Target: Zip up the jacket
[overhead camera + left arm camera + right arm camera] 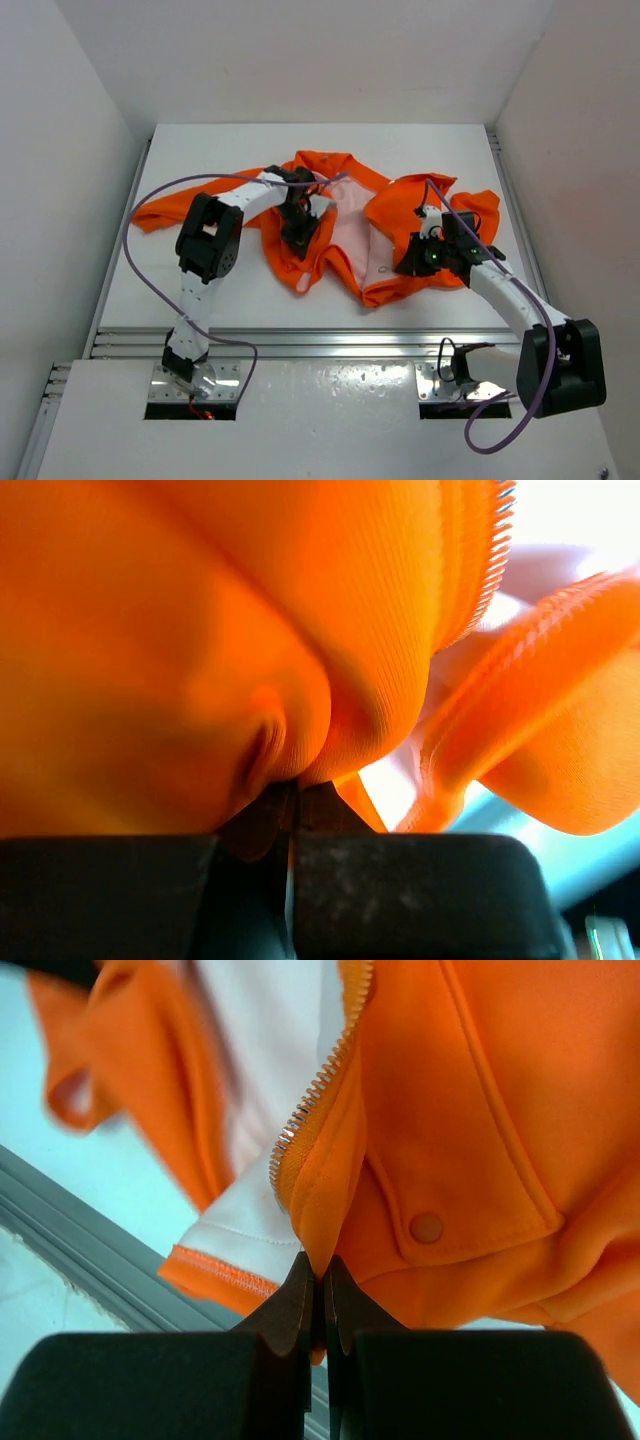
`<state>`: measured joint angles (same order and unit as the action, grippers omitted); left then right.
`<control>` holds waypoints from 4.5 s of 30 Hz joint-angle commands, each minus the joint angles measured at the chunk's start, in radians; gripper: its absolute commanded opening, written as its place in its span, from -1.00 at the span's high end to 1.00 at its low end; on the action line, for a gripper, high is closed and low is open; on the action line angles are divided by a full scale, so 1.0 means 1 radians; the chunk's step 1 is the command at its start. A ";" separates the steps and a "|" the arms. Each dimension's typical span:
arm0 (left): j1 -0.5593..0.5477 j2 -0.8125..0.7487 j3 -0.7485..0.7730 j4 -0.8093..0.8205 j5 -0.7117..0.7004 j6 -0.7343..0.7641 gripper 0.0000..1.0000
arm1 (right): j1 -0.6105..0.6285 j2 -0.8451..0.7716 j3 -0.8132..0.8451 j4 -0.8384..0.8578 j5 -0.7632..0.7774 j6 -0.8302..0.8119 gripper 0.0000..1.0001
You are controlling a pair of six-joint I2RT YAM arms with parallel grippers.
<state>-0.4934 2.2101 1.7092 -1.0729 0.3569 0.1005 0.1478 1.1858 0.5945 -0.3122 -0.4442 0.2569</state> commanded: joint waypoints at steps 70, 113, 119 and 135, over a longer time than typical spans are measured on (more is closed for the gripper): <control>-0.094 -1.001 -0.792 1.240 0.203 -0.404 1.00 | 0.061 0.129 -0.111 1.454 -0.855 0.505 1.00; -0.180 -1.021 -0.812 1.220 0.151 -0.404 1.00 | 0.058 0.135 -0.105 1.406 -0.754 0.604 1.00; -0.189 -1.021 -0.821 1.211 0.151 -0.404 1.00 | 0.064 0.146 -0.088 1.404 -0.754 0.599 1.00; -0.154 -1.011 -0.772 1.220 0.099 -0.384 1.00 | 0.061 0.126 -0.122 1.415 -0.757 0.601 1.00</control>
<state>-0.6659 1.2133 0.8822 0.0841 0.4637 -0.2996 0.2054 1.3327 0.4709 1.0237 -1.2037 0.8646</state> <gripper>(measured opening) 0.022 0.012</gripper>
